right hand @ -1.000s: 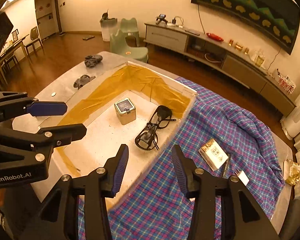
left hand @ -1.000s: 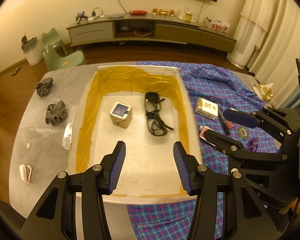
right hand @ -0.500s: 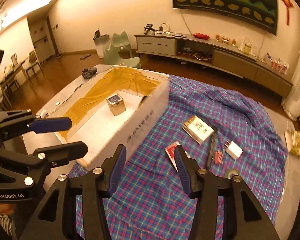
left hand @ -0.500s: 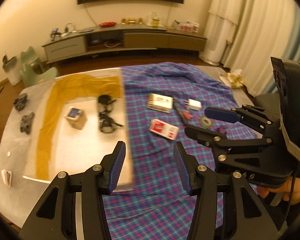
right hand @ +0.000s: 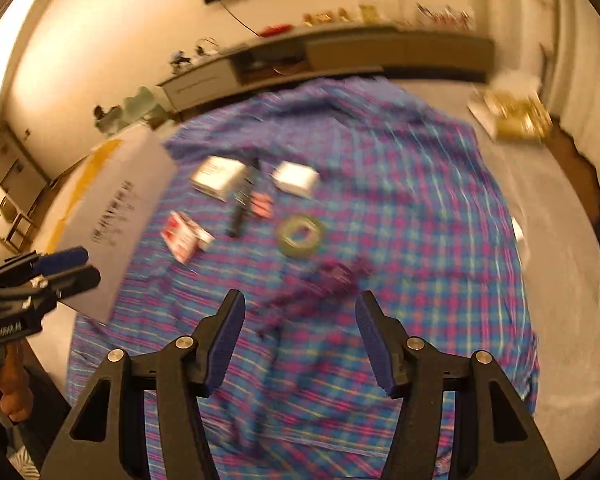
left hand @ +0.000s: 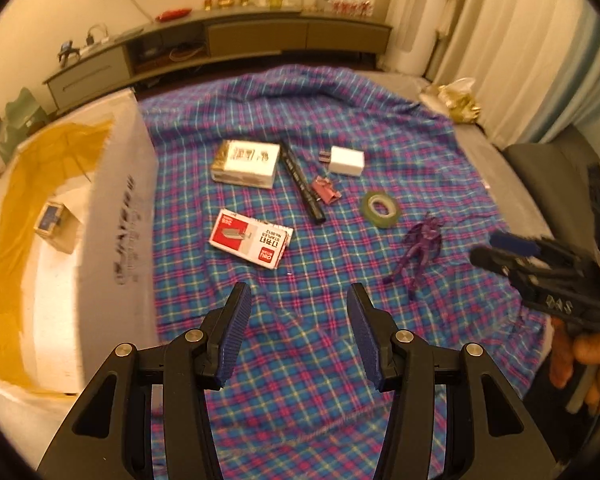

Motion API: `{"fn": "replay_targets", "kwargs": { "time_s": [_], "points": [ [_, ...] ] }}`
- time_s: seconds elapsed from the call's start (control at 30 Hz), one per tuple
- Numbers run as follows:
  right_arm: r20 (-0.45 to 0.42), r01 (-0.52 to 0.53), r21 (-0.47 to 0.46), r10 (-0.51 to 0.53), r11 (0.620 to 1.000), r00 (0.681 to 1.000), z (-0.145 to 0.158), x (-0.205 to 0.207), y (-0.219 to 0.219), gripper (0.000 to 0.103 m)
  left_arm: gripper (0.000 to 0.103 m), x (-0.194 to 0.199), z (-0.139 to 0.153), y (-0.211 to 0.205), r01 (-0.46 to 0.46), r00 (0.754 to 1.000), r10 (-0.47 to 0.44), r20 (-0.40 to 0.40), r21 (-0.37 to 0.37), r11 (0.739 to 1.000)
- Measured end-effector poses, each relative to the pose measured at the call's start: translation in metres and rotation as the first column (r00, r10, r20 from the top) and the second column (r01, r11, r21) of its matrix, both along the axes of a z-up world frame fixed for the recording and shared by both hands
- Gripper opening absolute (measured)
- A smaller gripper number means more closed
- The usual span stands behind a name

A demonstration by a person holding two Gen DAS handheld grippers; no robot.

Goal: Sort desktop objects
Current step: 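Move both open tools back over the plaid cloth, then grasp the purple figurine with the right tool while the left tool grasps the red-and-white staple box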

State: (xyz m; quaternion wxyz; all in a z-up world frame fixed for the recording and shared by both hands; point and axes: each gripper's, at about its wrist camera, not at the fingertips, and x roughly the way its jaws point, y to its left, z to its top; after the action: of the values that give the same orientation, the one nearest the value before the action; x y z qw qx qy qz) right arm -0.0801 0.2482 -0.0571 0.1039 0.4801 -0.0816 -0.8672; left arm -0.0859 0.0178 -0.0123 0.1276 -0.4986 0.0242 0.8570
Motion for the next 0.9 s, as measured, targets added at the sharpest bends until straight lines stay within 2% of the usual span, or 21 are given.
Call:
{"fn": "replay_targets", "kwargs": {
  "time_s": [0.17, 0.27, 0.37, 0.47, 0.5, 0.53, 0.57, 0.67, 0.73, 0.8, 0.87, 0.9],
  "points": [
    [0.070, -0.014, -0.066, 0.019, 0.998, 0.997, -0.025, -0.013, 0.001, 0.059, 0.053, -0.038, -0.030, -0.015, -0.140, 0.986, 0.133, 0.097, 0.070, 0.988],
    [0.116, 0.012, -0.075, -0.003, 0.997, 0.993, -0.036, -0.031, 0.002, 0.061, 0.053, -0.067, -0.049, -0.034, -0.276, 0.951, 0.249, 0.185, 0.137, 0.951],
    [0.131, 0.012, -0.022, -0.009, 1.000, 0.991, -0.043, -0.047, -0.002, 0.062, 0.053, -0.086, -0.064, -0.046, -0.366, 0.915, 0.319, 0.249, 0.174, 0.914],
    [0.151, -0.019, 0.002, 0.018, 1.000, 0.988, -0.052, -0.059, -0.011, 0.063, 0.053, -0.098, -0.079, -0.048, -0.403, 0.893, 0.343, 0.293, 0.178, 0.898],
    [0.154, -0.029, 0.010, 0.027, 1.000, 0.988, -0.055, -0.061, -0.014, 0.063, 0.056, -0.101, -0.085, -0.046, -0.402, 0.889, 0.338, 0.308, 0.174, 0.899],
    [0.133, -0.037, 0.028, 0.033, 0.999, 0.991, -0.055, -0.061, -0.018, 0.065, 0.065, -0.103, -0.089, -0.047, -0.408, 0.890, 0.340, 0.304, 0.197, 0.892],
    [0.136, -0.051, 0.045, 0.044, 0.998, 0.990, -0.055, -0.062, -0.022, 0.066, 0.069, -0.104, -0.091, -0.046, -0.413, 0.888, 0.344, 0.306, 0.199, 0.889],
    [0.123, -0.094, 0.052, 0.087, 0.994, 0.989, -0.055, -0.061, -0.033, 0.067, 0.069, -0.113, -0.091, -0.040, -0.421, 0.885, 0.358, 0.296, 0.185, 0.888],
    [0.113, -0.123, 0.059, 0.115, 0.991, 0.987, -0.053, -0.058, -0.041, 0.047, 0.069, -0.117, -0.091, -0.034, -0.413, 0.888, 0.354, 0.293, 0.169, 0.895],
    [0.094, -0.125, 0.063, 0.119, 0.990, 0.988, -0.049, -0.055, -0.043, 0.039, 0.069, -0.119, -0.090, -0.028, -0.395, 0.896, 0.342, 0.284, 0.157, 0.905],
    [0.076, -0.131, 0.062, 0.127, 0.989, 0.989, -0.045, -0.051, -0.045, 0.036, 0.064, -0.119, -0.089, -0.028, -0.384, 0.905, 0.330, 0.268, 0.180, 0.906],
    [0.072, -0.132, 0.056, 0.128, 0.990, 0.989, -0.043, -0.050, -0.045, 0.029, 0.056, -0.115, -0.086, -0.029, -0.384, 0.910, 0.333, 0.247, 0.195, 0.903]
  ]
}}
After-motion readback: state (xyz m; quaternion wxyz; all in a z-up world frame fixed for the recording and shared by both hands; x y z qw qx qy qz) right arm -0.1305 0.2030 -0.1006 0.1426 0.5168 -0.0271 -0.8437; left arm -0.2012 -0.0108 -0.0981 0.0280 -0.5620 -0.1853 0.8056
